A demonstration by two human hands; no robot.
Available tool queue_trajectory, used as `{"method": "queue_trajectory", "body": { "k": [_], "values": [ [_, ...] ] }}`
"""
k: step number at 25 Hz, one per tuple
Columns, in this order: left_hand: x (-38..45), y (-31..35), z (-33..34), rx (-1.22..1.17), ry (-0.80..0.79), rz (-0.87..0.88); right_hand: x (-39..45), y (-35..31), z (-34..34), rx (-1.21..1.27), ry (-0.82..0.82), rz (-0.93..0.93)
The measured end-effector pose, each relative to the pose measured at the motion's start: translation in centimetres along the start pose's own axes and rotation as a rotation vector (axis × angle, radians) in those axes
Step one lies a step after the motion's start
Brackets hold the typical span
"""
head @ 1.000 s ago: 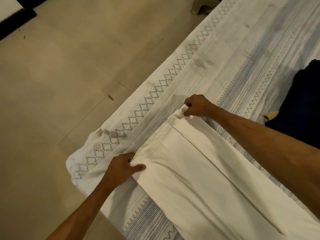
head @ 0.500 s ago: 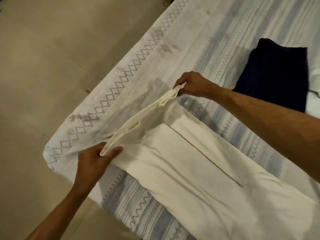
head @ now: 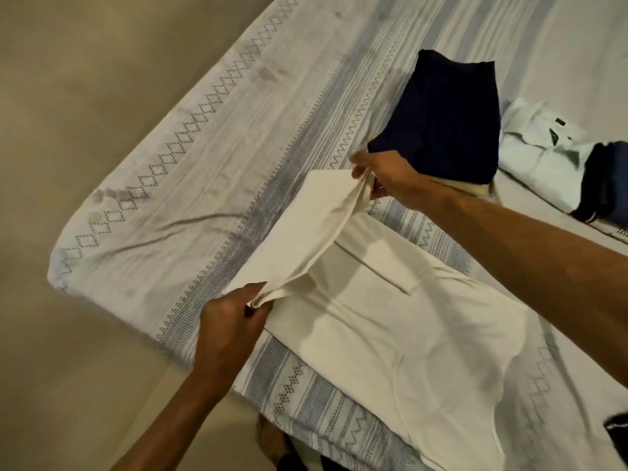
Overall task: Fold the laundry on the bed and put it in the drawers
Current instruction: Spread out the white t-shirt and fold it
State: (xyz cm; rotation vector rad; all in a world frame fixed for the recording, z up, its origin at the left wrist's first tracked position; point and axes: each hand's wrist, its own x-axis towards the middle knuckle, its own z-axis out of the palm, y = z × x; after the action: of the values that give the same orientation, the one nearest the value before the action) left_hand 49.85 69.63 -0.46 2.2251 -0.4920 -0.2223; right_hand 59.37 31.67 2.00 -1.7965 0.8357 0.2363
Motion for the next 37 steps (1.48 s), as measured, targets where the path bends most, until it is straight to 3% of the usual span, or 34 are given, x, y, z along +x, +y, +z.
{"method": "queue_trajectory", "body": {
  "k": [7, 14, 20, 24, 26, 31, 37],
  "values": [
    [-4.6, -1.3, 6.5, 0.312, -0.035, 0.198, 0.5, 6.8, -1.7, -0.018, -0.059, 0.110],
    [-6.3, -1.1, 9.6, 0.210, 0.038, 0.040, 0.7, 11.8, 0.5, 0.474, 0.045, 0.331],
    [-6.3, 4.3, 6.4, 0.316, 0.273, 0.168, -0.4, 9.0, -2.6, 0.780, -0.068, 0.305],
    [-8.3, 0.1, 10.5, 0.432, 0.046, 0.172, -1.8, 15.3, -2.8, 0.515, -0.087, 0.449],
    [-8.7, -1.8, 13.2, 0.567, -0.044, 0.213, -2.1, 17.0, -2.5, 0.559, -0.110, 0.492],
    [-8.4, -2.0, 16.2, 0.833, 0.036, 0.267, -4.7, 16.7, -1.6, 0.728, -0.322, 0.449],
    [-5.5, -2.6, 17.8, 0.804, -0.023, 0.290, -4.6, 16.6, 2.2, 0.712, -0.214, 0.489]
  ]
}}
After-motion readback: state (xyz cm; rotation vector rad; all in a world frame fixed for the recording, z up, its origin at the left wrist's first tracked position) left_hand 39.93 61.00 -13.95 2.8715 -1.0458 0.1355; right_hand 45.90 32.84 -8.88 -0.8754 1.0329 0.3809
